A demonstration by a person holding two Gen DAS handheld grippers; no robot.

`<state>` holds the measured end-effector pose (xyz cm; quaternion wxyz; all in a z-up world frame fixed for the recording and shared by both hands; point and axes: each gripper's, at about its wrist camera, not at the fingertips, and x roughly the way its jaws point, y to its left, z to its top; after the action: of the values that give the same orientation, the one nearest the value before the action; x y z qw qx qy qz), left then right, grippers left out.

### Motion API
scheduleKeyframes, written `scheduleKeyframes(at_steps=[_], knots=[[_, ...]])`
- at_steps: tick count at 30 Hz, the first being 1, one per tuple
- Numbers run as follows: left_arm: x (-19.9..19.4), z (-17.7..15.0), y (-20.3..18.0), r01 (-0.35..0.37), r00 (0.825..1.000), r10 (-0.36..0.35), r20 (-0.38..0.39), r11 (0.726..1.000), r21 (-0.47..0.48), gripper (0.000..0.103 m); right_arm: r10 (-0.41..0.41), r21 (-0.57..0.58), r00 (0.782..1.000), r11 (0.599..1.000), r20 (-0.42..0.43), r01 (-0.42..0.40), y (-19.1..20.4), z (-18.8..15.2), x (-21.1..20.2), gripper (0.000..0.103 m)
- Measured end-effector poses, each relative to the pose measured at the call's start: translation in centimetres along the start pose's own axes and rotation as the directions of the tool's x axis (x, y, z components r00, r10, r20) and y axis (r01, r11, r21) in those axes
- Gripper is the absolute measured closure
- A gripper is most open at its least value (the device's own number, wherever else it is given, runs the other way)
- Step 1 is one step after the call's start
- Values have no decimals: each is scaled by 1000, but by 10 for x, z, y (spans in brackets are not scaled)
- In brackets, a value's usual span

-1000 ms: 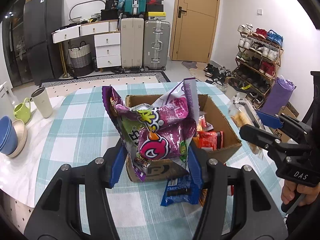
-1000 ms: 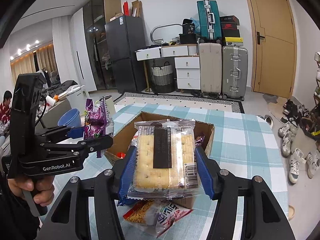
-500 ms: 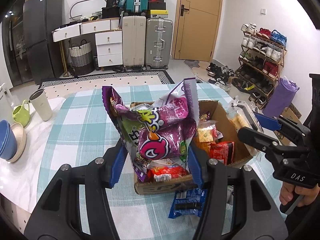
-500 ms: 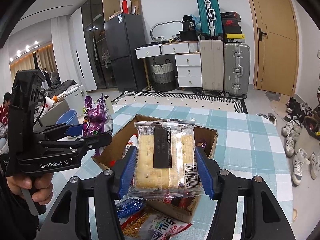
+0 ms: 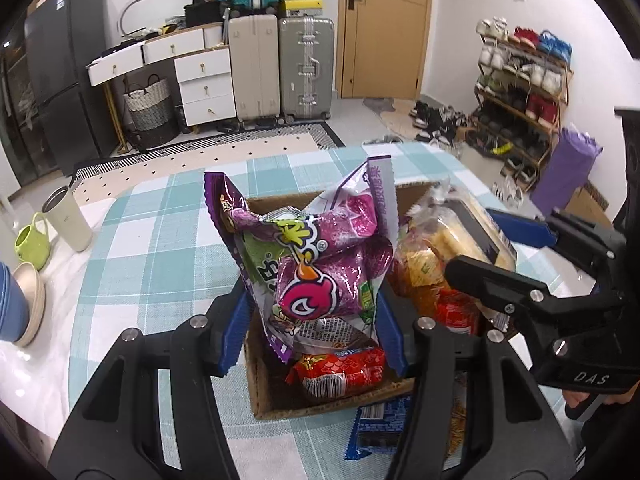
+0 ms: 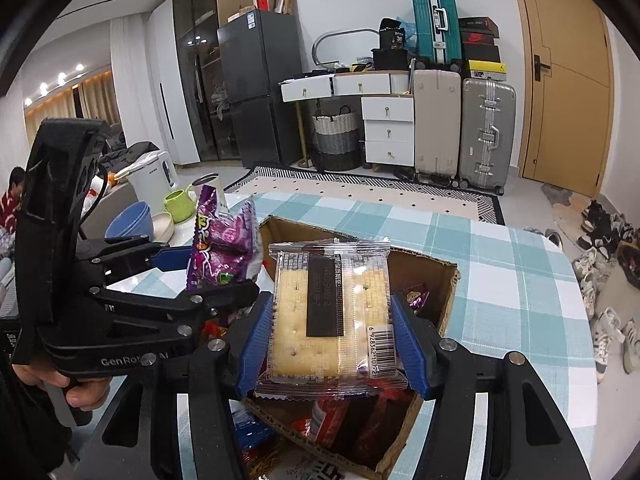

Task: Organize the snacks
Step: 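Lower the purple candy bag and cracker pack into the box with both tools, then open both tools to release the snacks and withdraw toward the remaining bags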

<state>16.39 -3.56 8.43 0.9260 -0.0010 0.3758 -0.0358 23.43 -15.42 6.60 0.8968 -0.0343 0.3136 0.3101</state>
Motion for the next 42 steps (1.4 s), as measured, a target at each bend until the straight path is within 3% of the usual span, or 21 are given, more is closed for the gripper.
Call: scheduleKeyframes(at_steps=[11,18,21,29,31,42], knots=[[36,3,-14,-17,998,21,-62,998,65,50,-39,-6,998,999,-49,38,-13,-3,33,44],[43,4,-18,-11,998,16,-58,997,82,48,-44,-6,998,999,-36,43,-20,-6,27,40],[44,7,-14,7,998,-3,-59,998,67,42,-46,-11,999,999,-11,46,-20,-7,15,25],[25,7,-14,22,1000,-21,-18,998,59,15,-76,36,997,997,32,75,-28,-12,-21,4],[18,5,-14,8,1000,-7,-7,998,57,0,-96,54,995,994,36,94,-31,-15,-30,1],[-32,-24,2,2,1000,-1,26,999,-32,1,-100,110,995,989,-4,100,-28,-45,-57,1]])
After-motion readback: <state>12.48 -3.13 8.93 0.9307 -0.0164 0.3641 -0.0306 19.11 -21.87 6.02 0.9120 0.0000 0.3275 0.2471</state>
